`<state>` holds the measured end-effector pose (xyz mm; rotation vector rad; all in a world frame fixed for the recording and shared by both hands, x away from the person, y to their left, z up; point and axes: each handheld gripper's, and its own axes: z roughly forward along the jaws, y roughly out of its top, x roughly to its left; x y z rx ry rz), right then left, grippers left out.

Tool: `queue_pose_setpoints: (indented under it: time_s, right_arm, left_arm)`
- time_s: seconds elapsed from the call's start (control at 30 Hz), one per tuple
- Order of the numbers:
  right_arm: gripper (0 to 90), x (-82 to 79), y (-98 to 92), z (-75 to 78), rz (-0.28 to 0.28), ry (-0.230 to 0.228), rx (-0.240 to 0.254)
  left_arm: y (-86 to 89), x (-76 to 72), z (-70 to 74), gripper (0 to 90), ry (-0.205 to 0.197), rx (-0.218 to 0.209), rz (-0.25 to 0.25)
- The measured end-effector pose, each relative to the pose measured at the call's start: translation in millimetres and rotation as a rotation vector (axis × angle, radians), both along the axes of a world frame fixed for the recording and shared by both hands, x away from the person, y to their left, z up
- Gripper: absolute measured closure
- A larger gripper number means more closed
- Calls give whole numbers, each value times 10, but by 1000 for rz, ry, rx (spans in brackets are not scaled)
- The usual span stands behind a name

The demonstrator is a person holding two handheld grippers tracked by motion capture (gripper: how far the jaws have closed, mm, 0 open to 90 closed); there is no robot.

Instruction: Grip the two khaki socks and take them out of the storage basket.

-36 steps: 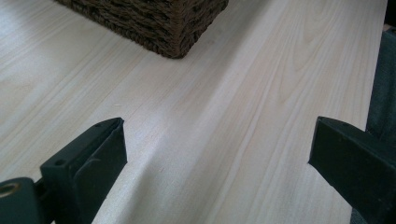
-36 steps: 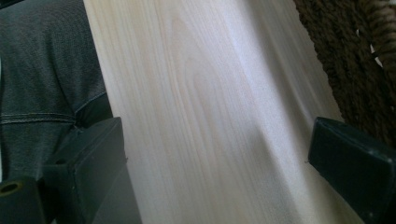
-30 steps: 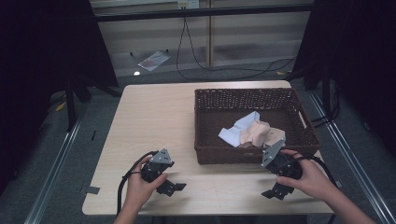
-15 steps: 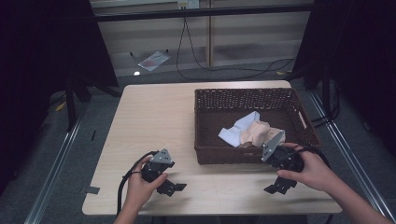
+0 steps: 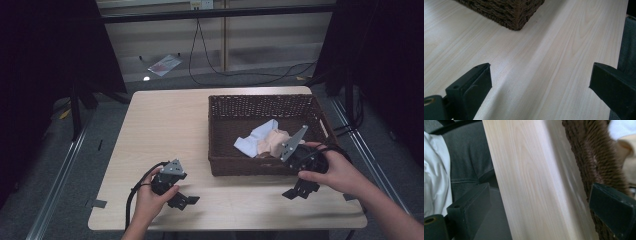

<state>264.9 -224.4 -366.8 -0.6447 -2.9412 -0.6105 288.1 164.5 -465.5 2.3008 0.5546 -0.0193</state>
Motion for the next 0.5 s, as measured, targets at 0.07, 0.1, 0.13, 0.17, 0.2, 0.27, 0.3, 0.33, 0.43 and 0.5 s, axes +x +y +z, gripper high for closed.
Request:
queue_pose_setpoints:
  time_s: [0.07,0.1,0.13,0.17,0.2,0.27,0.3,0.33,0.43,0.5]
  right_arm:
    - [39,20,-8,55,-2,1,15]
    - [39,31,-12,81,-6,-1,18]
    - [39,43,-18,103,-10,-4,18]
    - [39,59,-25,125,-9,-9,22]
    - [39,73,-31,149,-20,-13,28]
    - [39,111,-50,195,-27,-15,46]
    - [39,132,-59,217,-33,-17,50]
    - [39,155,-68,239,-42,-23,47]
    - [39,203,-86,288,-57,-30,51]
    - [39,271,-108,334,-69,-32,60]
  left_arm:
    - [-1,0,0,38,0,-1,-2]
    - [-1,0,-1,38,0,-1,-2]
    - [-1,0,1,37,1,2,-3]
    - [-1,0,1,37,1,2,-3]
    - [1,4,3,37,-2,3,-9]
    - [0,3,5,37,-1,2,-7]
    - [0,3,4,38,0,2,-6]
    - [-1,2,4,38,0,2,-6]
    - [-2,4,3,37,-2,2,-9]
    - [-3,6,1,38,0,0,-8]
